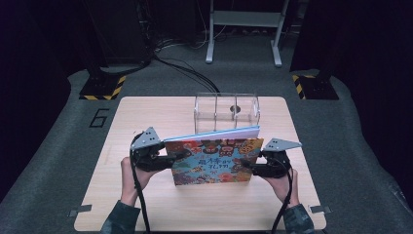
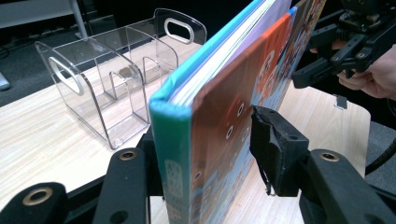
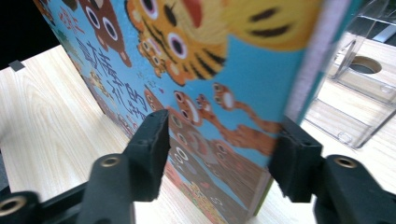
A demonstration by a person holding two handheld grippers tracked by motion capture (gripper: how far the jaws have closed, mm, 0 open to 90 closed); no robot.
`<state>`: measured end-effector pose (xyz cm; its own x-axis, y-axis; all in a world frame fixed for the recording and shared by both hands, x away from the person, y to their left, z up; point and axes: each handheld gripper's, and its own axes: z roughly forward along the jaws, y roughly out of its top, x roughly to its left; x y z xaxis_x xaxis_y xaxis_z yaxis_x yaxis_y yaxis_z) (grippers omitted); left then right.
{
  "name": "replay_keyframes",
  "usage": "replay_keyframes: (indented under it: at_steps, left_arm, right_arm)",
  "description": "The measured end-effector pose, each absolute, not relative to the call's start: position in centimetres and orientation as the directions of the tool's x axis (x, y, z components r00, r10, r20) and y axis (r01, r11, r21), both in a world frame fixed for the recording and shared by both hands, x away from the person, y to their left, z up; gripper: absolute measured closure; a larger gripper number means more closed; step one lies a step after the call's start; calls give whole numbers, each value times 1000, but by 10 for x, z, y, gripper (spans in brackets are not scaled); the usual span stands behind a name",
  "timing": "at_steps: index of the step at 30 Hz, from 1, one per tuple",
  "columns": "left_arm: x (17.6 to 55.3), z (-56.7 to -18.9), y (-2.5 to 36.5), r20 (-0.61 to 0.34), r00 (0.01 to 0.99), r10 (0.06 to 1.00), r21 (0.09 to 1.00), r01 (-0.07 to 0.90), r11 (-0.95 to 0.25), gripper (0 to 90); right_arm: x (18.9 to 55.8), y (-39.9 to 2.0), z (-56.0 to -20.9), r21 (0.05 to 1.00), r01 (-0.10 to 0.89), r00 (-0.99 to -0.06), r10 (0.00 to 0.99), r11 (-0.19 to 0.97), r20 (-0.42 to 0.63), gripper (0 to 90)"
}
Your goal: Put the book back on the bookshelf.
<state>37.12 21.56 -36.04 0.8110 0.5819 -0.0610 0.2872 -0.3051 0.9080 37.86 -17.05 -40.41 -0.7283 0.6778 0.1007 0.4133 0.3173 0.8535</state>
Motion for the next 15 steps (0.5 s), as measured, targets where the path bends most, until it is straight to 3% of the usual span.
replay_keyframes:
  at_steps: [6, 11, 15]
  left_arm:
    - [371, -359, 216, -49, 819, 572, 906, 277, -319, 554]
    - [371, -360, 218, -40, 834, 550, 909, 259, -327, 588]
    - [370, -359, 219, -49, 843, 536, 909, 260, -326, 627]
  right_arm:
    - [376, -180, -397, 872, 408, -704, 702, 270, 112, 334]
    - [382, -185, -390, 885, 414, -661, 739, 213, 131, 185]
    - [391, -179, -390, 878, 427, -681, 716, 217, 155, 251]
